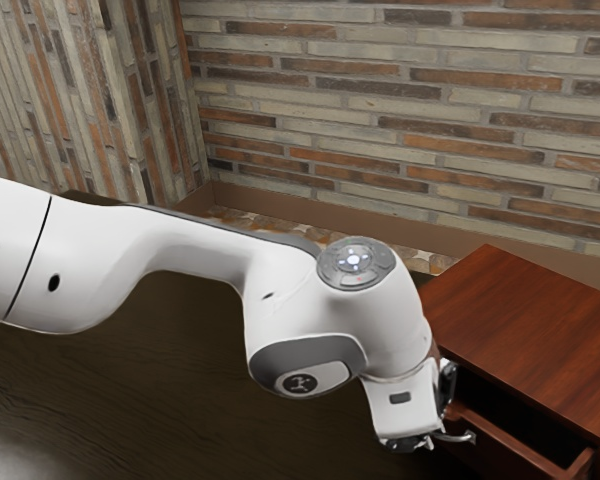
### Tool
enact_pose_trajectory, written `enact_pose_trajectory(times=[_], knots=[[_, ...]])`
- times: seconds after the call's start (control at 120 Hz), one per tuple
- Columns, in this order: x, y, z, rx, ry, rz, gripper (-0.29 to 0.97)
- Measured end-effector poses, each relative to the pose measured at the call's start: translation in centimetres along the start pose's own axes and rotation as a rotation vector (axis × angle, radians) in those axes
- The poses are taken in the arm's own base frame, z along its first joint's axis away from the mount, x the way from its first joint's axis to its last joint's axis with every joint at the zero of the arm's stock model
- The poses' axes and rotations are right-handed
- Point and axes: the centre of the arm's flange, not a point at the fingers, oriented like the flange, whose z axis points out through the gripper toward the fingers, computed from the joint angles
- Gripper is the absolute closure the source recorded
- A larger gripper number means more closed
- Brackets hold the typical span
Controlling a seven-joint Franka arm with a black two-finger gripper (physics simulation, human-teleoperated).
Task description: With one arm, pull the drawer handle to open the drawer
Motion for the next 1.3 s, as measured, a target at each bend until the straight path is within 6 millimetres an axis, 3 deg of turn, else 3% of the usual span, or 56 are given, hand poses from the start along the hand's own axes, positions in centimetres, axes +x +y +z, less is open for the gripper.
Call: enact_pose_trajectory(times=[0.467, 1.3], knots=[[-0.3, 2.1, -0.2, 0.001, -0.006, 0.014, 0.63], [-1.1, 3.6, -0.7, 0.004, -0.017, 0.016, 0.64]])
